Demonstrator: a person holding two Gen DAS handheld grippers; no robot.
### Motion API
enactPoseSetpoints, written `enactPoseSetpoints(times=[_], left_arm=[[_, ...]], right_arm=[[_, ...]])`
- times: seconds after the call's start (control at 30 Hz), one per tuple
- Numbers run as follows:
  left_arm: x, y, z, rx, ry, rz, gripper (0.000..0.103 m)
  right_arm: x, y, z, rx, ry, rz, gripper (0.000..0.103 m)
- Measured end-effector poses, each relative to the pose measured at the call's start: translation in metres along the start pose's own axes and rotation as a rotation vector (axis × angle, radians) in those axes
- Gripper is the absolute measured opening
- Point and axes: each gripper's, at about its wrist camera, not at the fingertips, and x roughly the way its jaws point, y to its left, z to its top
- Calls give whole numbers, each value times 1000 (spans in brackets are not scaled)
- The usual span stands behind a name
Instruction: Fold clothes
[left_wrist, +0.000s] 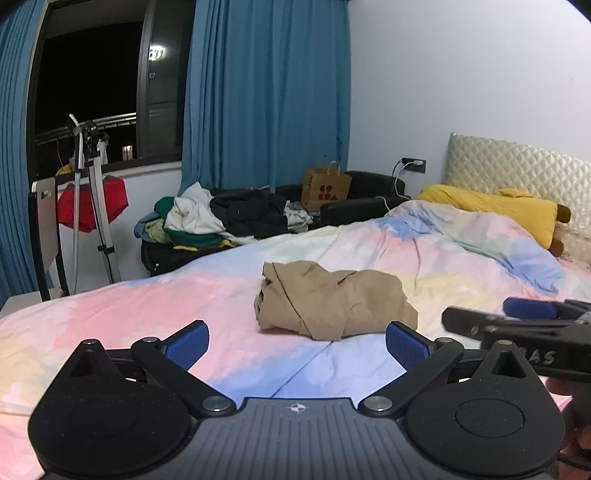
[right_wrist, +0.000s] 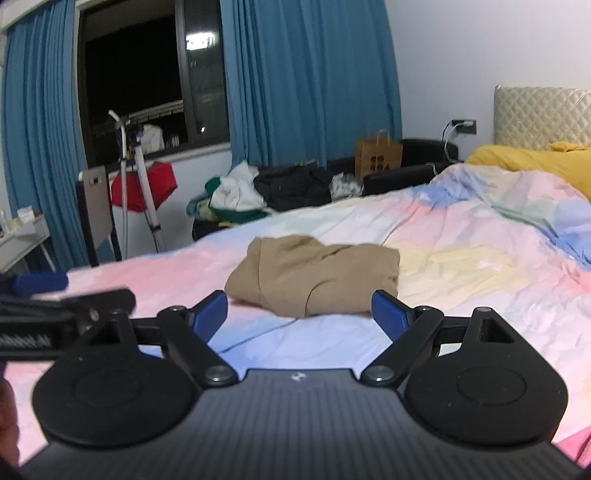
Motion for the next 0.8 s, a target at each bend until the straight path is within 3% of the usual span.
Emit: enactPoseSetpoints(times=[0.2,0.8], left_arm=[[8,-1,-10,5,15,-1,103],[6,6,-9,-43,14,10,103]], right_arm=[[-5,-2,-6,9,-26,-28,86],[3,-7,-6,32,39,-28,86]])
